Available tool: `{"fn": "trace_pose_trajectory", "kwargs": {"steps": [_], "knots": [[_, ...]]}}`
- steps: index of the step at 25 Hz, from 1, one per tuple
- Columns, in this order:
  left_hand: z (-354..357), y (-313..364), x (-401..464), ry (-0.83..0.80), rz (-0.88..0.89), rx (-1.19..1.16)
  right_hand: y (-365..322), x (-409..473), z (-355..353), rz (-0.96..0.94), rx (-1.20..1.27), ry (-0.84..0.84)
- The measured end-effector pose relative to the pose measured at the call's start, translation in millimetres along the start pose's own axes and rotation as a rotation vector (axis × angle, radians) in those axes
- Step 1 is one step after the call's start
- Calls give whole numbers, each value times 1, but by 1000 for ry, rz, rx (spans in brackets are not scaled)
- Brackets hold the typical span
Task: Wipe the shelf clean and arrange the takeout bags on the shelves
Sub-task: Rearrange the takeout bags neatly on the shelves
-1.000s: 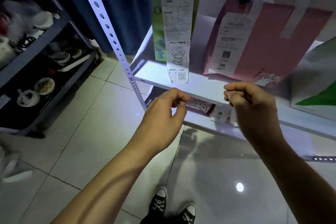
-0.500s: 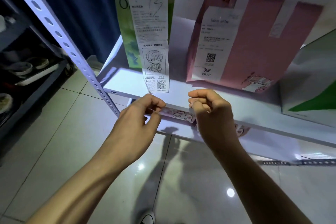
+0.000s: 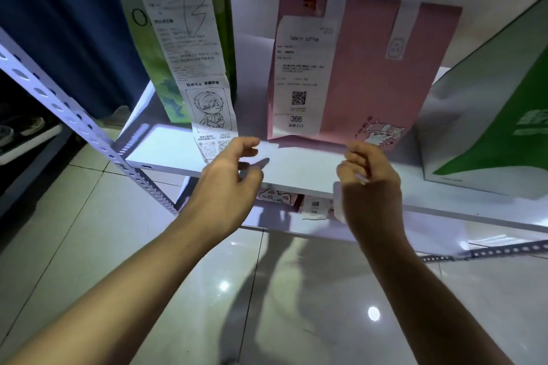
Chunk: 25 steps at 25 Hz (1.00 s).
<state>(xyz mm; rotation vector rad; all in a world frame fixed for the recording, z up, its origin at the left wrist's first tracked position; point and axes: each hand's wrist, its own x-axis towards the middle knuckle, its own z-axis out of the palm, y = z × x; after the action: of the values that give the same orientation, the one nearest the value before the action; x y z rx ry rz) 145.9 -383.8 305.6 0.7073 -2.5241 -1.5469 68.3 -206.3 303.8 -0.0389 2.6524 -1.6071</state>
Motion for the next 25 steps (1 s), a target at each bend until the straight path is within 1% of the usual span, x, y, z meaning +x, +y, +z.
{"fn": "trace_pose_trajectory", "kwargs": {"steps": [2,5,8,12,15,18,20,22,25], "knots": [[10,2,13,17,-17,-46,11,9,-11,30,32,14],[22,5,31,5,-17,9,27,22,-24,53,56,54],[31,6,41,-20,-2,46,41,35,-26,50,124,44],[41,-5,46,-33,-18,33,57,49,-26,52,165,21],[48,-12,48,15,-15,45,66,53,-24,20,214,7],[51,-16,51,98,31,23,74,56,-20,5,223,23],[53,-21,52,124,72,19,83,60,-16,18,228,43],[58,-28,52,158,118,16,93,60,-14,-23,159,87],[71,-40,54,213,190,32,104,61,-10,-104,-55,150]]}}
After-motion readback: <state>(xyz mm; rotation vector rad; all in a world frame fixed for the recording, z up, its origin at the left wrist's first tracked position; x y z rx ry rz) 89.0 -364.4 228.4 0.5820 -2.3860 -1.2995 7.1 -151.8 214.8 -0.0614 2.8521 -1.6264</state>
